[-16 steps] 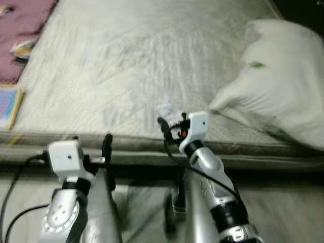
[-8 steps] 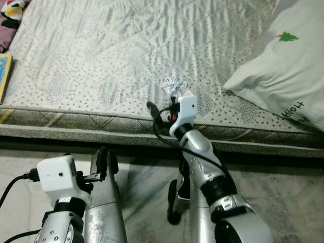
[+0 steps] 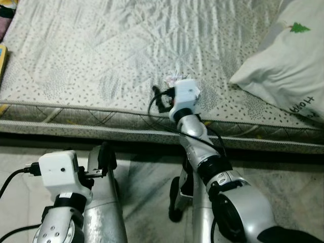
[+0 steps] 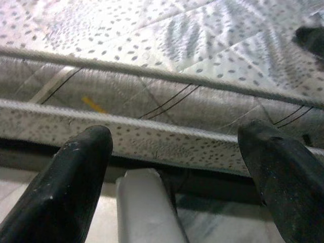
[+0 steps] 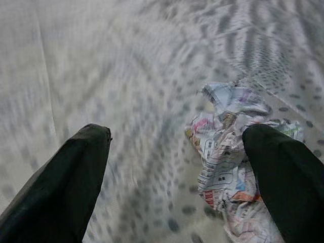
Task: Clean up the room
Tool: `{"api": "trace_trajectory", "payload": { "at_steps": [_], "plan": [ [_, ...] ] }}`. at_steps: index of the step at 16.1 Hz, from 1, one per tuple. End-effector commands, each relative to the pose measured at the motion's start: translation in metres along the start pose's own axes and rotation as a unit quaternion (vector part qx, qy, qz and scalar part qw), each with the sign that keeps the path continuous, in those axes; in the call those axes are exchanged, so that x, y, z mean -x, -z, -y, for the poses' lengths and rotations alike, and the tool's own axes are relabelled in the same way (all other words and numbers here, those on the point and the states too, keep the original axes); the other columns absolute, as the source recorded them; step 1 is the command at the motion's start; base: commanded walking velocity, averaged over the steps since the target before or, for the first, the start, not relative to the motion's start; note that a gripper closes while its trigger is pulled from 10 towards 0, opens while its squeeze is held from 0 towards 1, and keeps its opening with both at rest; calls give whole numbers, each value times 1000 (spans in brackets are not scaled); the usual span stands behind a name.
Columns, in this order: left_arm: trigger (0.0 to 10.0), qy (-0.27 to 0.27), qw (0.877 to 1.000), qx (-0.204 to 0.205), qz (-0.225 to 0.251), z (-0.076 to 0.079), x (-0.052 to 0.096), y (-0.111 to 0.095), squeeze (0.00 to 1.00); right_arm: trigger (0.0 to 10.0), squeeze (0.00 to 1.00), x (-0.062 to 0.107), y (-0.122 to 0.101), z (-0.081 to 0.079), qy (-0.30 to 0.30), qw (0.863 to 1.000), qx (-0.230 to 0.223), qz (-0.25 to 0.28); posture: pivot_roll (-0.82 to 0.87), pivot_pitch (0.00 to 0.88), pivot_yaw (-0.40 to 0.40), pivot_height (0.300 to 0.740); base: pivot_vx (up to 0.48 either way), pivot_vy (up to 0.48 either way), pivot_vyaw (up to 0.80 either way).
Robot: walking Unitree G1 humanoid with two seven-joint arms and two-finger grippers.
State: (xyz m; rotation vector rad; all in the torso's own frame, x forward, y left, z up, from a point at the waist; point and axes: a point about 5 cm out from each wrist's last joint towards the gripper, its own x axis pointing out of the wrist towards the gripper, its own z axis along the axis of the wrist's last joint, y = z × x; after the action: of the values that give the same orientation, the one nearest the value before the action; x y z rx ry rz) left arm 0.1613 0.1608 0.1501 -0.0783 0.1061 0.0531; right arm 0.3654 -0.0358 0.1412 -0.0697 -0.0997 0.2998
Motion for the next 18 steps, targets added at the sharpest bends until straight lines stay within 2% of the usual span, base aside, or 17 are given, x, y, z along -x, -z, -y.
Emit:
{"api": "trace_trajectory", "payload": {
  "at_steps": [1,3,4,8,9,11,12,14,18],
  "plan": [
    [10000,-1,1000,-7,-13,1,1,5,0,10000,0,2,5,-2,2,999,48,-5,212,368,-80,517,0,0,0],
    [10000,-2,1000,-9,-13,0,0,5,0,10000,0,1,7,3,27,997,69,-10,217,359,-83,517,0,0,0],
    [10000,-3,1000,-13,-10,-1,-1,5,0,10000,0,-1,6,11,55,994,95,-14,221,353,-87,517,0,0,0],
    [10000,-8,1000,-19,-3,-3,-5,4,0,10000,0,-8,-4,21,93,991,95,-3,225,332,-93,517,0,0,0],
    [10000,-7,1000,-19,-1,-2,-7,4,0,10000,0,-9,-3,21,95,990,105,-12,225,325,-95,517,0,0,0],
    [10000,-5,1000,-19,2,-1,-9,3,0,10000,0,-7,6,19,82,991,97,-44,231,318,-98,517,0,0,0],
    [10000,-5,1000,-20,2,-2,-9,3,0,0,0,-4,15,19,78,989,98,-74,233,314,-99,517,0,0,0],
    [10000,-7,1000,-22,2,-4,-11,4,0,0,0,4,34,19,75,983,94,-137,237,308,-103,517,0,0,0],
    [10000,-8,1000,-24,2,-4,-13,6,0,0,0,8,42,17,71,981,77,-165,238,301,-110,517,0,0,0]
  ]
}}
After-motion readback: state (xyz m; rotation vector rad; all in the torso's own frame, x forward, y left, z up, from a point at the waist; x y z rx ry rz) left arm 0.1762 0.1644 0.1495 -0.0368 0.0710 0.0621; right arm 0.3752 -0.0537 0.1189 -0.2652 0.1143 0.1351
